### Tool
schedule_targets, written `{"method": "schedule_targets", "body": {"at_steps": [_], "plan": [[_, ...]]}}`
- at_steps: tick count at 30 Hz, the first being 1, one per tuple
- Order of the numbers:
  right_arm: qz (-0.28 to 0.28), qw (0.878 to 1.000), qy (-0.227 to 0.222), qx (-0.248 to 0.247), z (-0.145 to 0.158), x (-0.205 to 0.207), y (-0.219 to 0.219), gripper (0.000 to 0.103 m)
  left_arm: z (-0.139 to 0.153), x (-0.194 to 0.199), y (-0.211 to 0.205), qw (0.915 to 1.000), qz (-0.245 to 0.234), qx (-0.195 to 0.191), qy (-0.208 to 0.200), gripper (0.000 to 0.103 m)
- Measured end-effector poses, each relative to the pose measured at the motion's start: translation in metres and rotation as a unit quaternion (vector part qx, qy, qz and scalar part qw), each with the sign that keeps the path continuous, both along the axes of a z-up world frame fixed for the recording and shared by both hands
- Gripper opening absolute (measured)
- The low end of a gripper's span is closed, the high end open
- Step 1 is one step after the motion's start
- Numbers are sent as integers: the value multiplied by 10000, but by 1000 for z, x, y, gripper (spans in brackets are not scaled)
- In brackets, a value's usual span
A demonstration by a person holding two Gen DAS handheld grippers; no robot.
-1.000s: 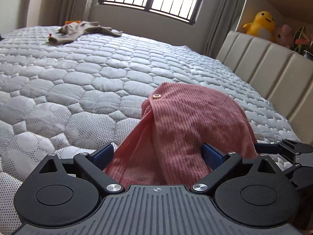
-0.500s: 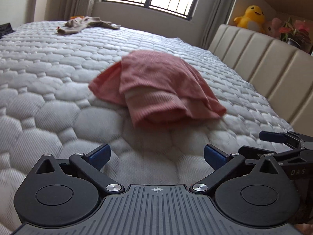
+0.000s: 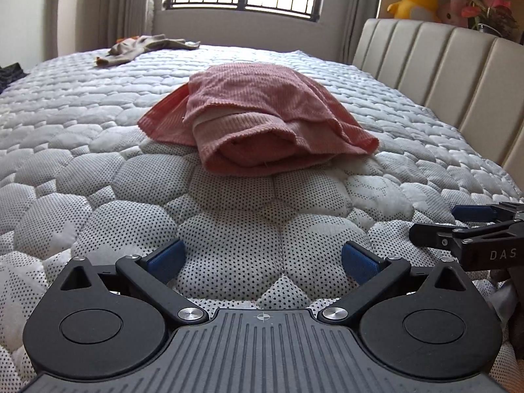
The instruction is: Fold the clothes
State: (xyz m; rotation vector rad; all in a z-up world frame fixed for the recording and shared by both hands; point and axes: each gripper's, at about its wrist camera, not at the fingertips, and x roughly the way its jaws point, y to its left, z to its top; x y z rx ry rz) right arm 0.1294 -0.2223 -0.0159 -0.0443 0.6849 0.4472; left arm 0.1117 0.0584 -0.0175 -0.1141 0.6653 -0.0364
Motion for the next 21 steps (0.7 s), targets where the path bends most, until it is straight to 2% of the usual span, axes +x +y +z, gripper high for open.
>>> {"method": "schedule_targets", "body": {"at_steps": [21], "plan": [[-29, 9999, 2, 105, -1, -1, -1, 103, -1, 0, 3, 10000, -17, -76, -31, 103]]}}
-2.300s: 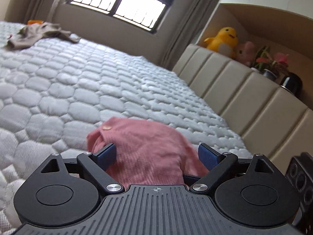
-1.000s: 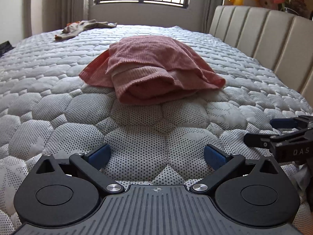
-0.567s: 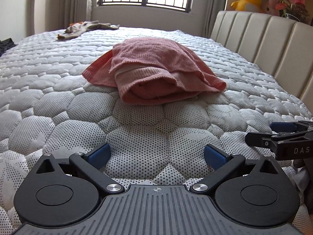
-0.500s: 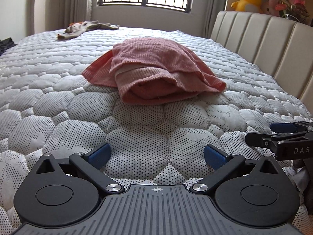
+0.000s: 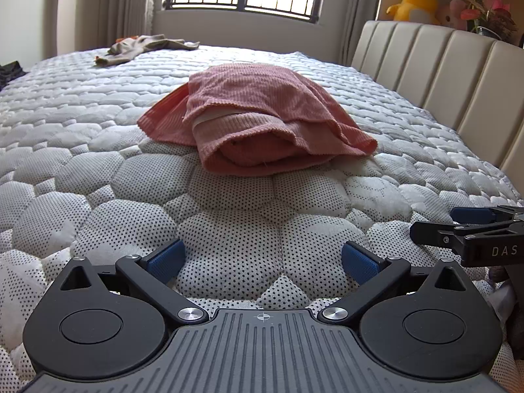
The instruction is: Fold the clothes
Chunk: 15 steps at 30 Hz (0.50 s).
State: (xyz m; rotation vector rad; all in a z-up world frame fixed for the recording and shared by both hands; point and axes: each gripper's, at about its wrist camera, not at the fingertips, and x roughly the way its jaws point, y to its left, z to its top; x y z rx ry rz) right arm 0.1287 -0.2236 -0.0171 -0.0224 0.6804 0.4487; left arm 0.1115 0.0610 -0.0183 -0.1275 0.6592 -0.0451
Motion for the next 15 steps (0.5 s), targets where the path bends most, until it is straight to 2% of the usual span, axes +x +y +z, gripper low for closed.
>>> {"method": "schedule_targets", "body": {"at_steps": [15], "plan": [[2, 10000, 1, 25, 0, 0, -1, 103, 0, 0, 1, 10000, -3, -23, -10, 103]]}}
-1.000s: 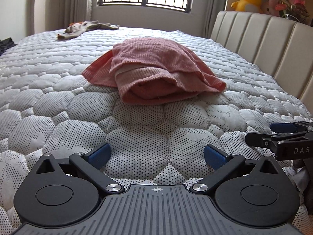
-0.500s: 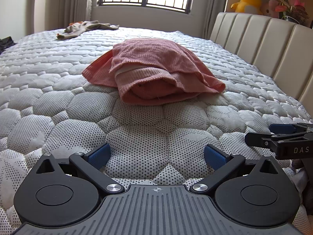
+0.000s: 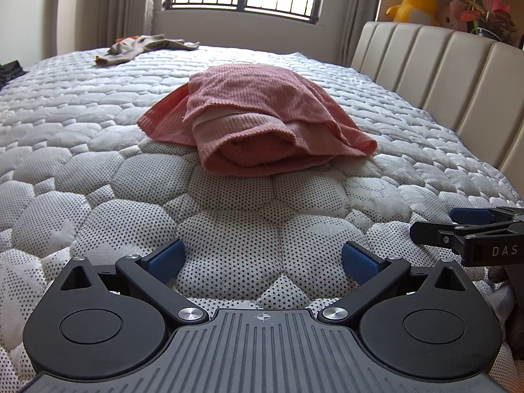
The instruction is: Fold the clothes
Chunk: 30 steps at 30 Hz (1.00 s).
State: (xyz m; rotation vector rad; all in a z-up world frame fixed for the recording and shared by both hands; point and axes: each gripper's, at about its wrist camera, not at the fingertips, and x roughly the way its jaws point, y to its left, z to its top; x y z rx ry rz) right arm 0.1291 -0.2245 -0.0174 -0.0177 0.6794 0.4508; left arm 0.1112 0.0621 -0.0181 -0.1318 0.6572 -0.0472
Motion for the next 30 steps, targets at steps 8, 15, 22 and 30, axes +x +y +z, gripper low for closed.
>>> {"method": "schedule_targets", "body": {"at_steps": [8, 15, 22, 30], "plan": [[0, 10000, 5, 11, 0, 0, 0, 103, 0, 0, 0, 10000, 2, -1, -2, 103], [5, 10000, 14, 19, 0, 1, 0, 103, 0, 0, 0, 10000, 0, -2, 1, 103], [126, 9995, 224, 178, -1, 7, -1, 103, 0, 1, -2, 10000, 1, 12, 9, 103], [207, 9991, 237, -281, -2, 7, 17, 103, 0, 2, 0, 10000, -16, -23, 29, 103]]}}
